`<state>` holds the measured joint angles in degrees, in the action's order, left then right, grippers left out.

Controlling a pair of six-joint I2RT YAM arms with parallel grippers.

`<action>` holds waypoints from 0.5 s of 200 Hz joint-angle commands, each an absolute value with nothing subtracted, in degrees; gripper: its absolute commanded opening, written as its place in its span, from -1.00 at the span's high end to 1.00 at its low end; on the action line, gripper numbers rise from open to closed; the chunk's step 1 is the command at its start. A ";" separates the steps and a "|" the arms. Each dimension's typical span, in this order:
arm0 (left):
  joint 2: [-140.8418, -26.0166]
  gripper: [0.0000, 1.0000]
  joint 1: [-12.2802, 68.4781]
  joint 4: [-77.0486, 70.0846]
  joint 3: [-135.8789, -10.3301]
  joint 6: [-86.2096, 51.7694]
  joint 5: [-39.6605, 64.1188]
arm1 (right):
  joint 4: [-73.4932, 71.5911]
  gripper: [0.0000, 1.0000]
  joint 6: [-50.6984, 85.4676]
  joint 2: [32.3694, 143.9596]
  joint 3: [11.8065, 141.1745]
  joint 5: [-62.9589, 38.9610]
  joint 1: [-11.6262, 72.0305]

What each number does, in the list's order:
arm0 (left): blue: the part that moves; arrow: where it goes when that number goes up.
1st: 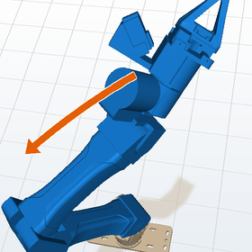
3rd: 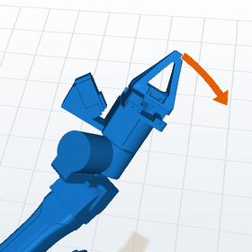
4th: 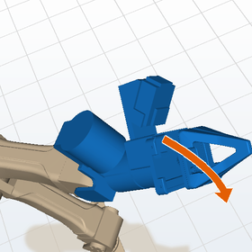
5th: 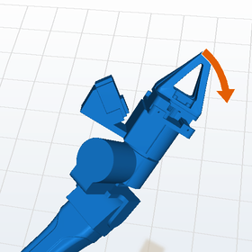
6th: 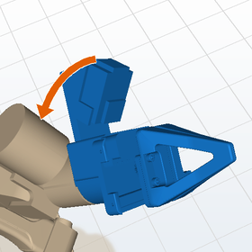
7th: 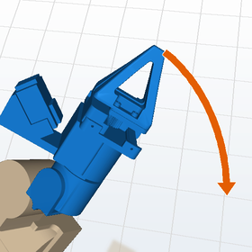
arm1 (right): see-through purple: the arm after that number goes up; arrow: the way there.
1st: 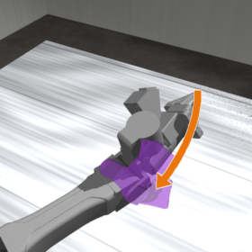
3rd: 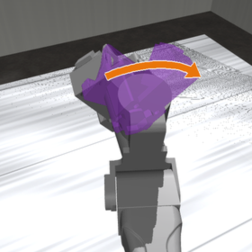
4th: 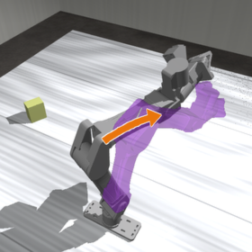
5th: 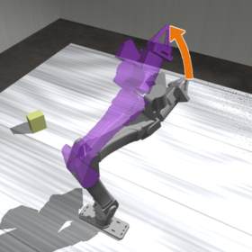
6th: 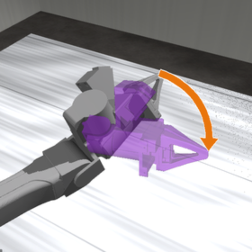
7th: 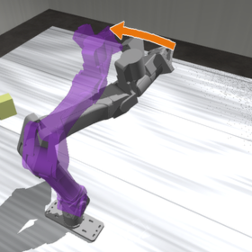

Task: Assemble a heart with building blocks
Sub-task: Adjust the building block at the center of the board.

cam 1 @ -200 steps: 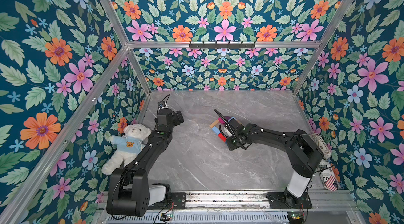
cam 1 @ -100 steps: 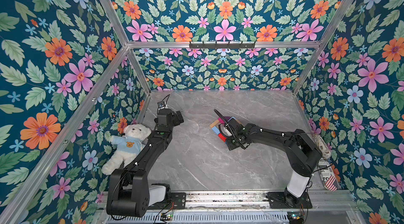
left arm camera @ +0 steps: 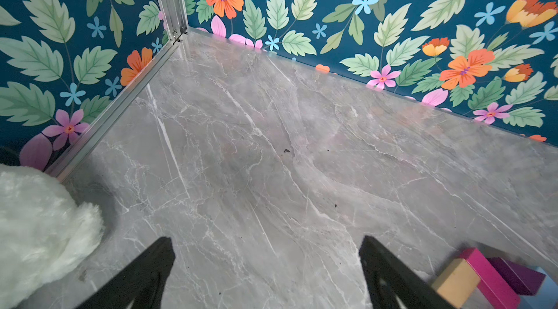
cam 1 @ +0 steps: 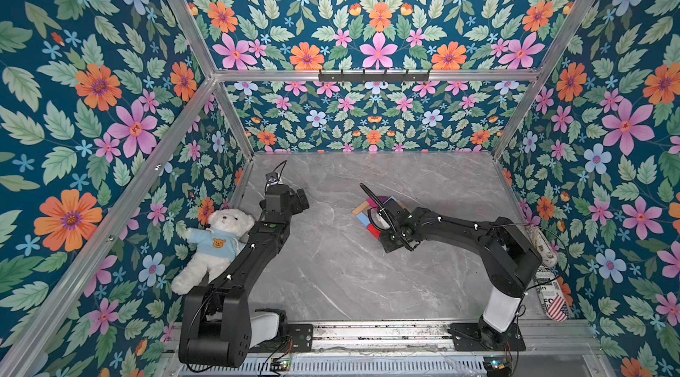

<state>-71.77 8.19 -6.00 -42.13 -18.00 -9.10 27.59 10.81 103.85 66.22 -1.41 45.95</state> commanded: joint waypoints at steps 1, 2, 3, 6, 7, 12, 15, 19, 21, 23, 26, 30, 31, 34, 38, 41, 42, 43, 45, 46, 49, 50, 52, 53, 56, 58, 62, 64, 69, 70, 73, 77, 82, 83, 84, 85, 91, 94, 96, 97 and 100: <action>-71.41 -0.99 8.17 -6.34 -42.18 -17.26 -9.50 | 28.34 0.94 10.49 102.17 65.82 -1.74 46.10; -71.39 -0.99 8.17 -6.33 -42.14 -17.29 -9.54 | 28.32 0.93 10.47 102.06 65.69 -1.75 46.08; -71.38 -0.99 8.17 -6.33 -42.16 -17.30 -9.52 | 28.27 0.92 10.51 101.88 65.59 -1.80 46.02; -71.32 -1.00 8.17 -6.33 -42.06 -17.22 -9.57 | 28.23 0.87 10.53 101.35 65.31 -1.80 46.05; -71.30 -0.99 8.17 -6.33 -42.04 -17.23 -9.58 | 28.31 0.86 10.50 101.12 65.22 -1.78 46.05; -71.21 -0.99 8.17 -6.33 -42.05 -17.18 -9.52 | 28.09 0.78 10.59 100.13 64.71 -1.71 46.01; -71.19 -0.99 8.17 -6.33 -42.02 -17.12 -9.53 | 28.04 0.71 10.59 99.55 64.43 -1.68 46.01; -71.11 -0.99 8.17 -6.28 -41.93 -17.14 -9.58 | 28.06 0.63 10.53 98.65 64.09 -1.52 46.02; -71.10 -0.99 8.17 -6.32 -41.88 -17.12 -9.54 | 28.04 0.59 10.50 98.23 63.97 -1.44 46.05; -71.04 -1.00 8.17 -6.33 -41.85 -17.13 -9.50 | 28.08 0.56 10.49 97.79 63.87 -1.33 46.05; -71.02 -0.99 8.17 -6.33 -41.84 -17.14 -9.50 | 28.12 0.52 10.48 97.24 63.75 -1.10 46.03; -71.02 -1.00 8.17 -6.33 -41.72 -17.12 -9.56 | 28.31 0.48 10.50 96.49 63.60 -0.87 46.04; -71.02 -0.99 8.17 -6.28 -41.69 -17.13 -9.57 | 28.41 0.45 10.51 96.08 63.56 -0.81 46.03; -71.02 -1.00 8.17 -6.30 -41.74 -17.13 -9.55 | 28.62 0.42 10.48 95.48 63.55 -0.75 46.05; -71.02 -1.00 8.17 -6.26 -41.75 -17.10 -9.35 | 29.00 0.39 10.40 95.45 63.55 -0.56 45.99; -71.02 -0.99 8.17 -6.32 -41.72 -17.12 -9.40 | 29.29 0.37 10.31 93.38 63.62 -0.19 46.05; -71.06 -0.99 8.17 -6.32 -41.73 -17.13 -9.31 | 29.29 0.37 10.31 93.38 63.62 -0.19 46.05; -71.04 -0.99 8.17 -6.33 -41.74 -17.13 -9.27 | 29.41 0.37 10.38 93.10 63.67 -0.14 46.05; -71.07 -0.99 8.17 -6.33 -41.75 -17.14 -9.24 | 29.61 0.37 10.37 92.66 63.75 0.12 46.05; -71.08 -0.99 8.17 -6.33 -41.75 -17.14 -9.23 | 29.86 0.37 10.33 92.29 63.79 0.40 46.05; -71.15 -0.99 8.17 -6.33 -41.75 -17.22 -9.16 | 29.99 0.36 10.32 92.02 63.87 0.61 46.05; -71.12 -0.99 8.17 -6.33 -41.70 -17.18 -9.20 | 30.11 0.36 10.26 91.85 63.88 0.70 46.05; -71.11 -0.99 8.17 -6.33 -41.74 -17.17 -9.18 | 30.20 0.36 10.34 91.36 63.89 0.88 45.99; -71.11 -0.99 8.17 -6.33 -41.74 -17.15 -9.11 | 30.34 0.36 10.30 90.91 63.94 1.16 46.02; -71.13 -0.99 8.17 -6.33 -41.67 -17.18 -9.02 | 30.44 0.36 10.35 90.54 63.97 1.50 46.02; -71.11 -0.99 8.17 -6.39 -41.73 -17.22 -8.98 | 30.53 0.36 10.39 90.18 63.98 1.87 46.05; -71.19 -0.99 8.17 -6.41 -41.74 -17.19 -9.00 | 30.65 0.35 10.36 89.47 63.98 2.63 45.97; -71.23 -0.99 8.15 -6.48 -41.75 -17.22 -8.91 | 30.73 0.35 10.35 89.12 64.05 3.05 45.86; -71.32 -0.99 8.17 -6.57 -41.81 -17.17 -8.84 | 30.88 0.35 10.32 88.39 64.07 3.97 45.67; -71.34 -0.99 8.17 -6.58 -41.87 -17.16 -8.81 | 30.91 0.35 10.30 88.27 64.07 4.05 45.60; -71.41 -0.99 8.17 -6.59 -41.86 -17.22 -8.81 | 31.01 0.35 10.10 87.83 64.20 4.63 45.24; -71.52 -0.99 8.17 -6.67 -41.99 -17.23 -8.71 | 31.10 0.35 10.17 87.54 64.23 5.03 44.93; -71.61 -0.99 8.17 -6.76 -42.02 -17.23 -8.66 | 31.07 0.35 10.28 87.14 64.40 5.68 44.26; -71.66 -0.99 8.17 -6.81 -42.06 -17.23 -8.64 | 31.05 0.35 10.32 87.08 64.41 5.83 44.10; -71.69 -0.99 8.17 -6.83 -42.04 -17.27 -8.62 | 30.99 0.35 10.39 87.00 64.42 5.95 43.94; -71.70 -0.99 8.17 -6.84 -42.07 -17.25 -8.57 | 30.92 0.35 10.43 86.96 64.42 6.09 43.72; -71.93 -0.99 8.17 -6.92 -42.20 -17.38 -8.44 | 30.64 0.36 10.55 86.76 64.49 6.72 42.51; -72.02 -0.99 8.17 -6.94 -42.31 -17.32 -8.26 | 30.56 0.37 10.75 86.75 64.57 6.90 41.89; -72.10 -0.99 8.17 -6.94 -42.33 -17.45 -8.26 | 30.45 0.38 10.75 86.75 64.64 6.89 41.48; -72.13 -0.99 8.17 -6.94 -42.39 -17.43 -8.26 | 30.38 0.38 10.74 86.75 64.71 6.92 41.22; -72.22 -0.99 8.17 -6.94 -42.54 -17.45 -8.09 | 30.14 0.39 10.78 86.82 64.89 6.90 40.57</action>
<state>-71.70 8.19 -6.02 -41.82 -17.78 -8.93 29.85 10.63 87.33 64.16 2.87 43.72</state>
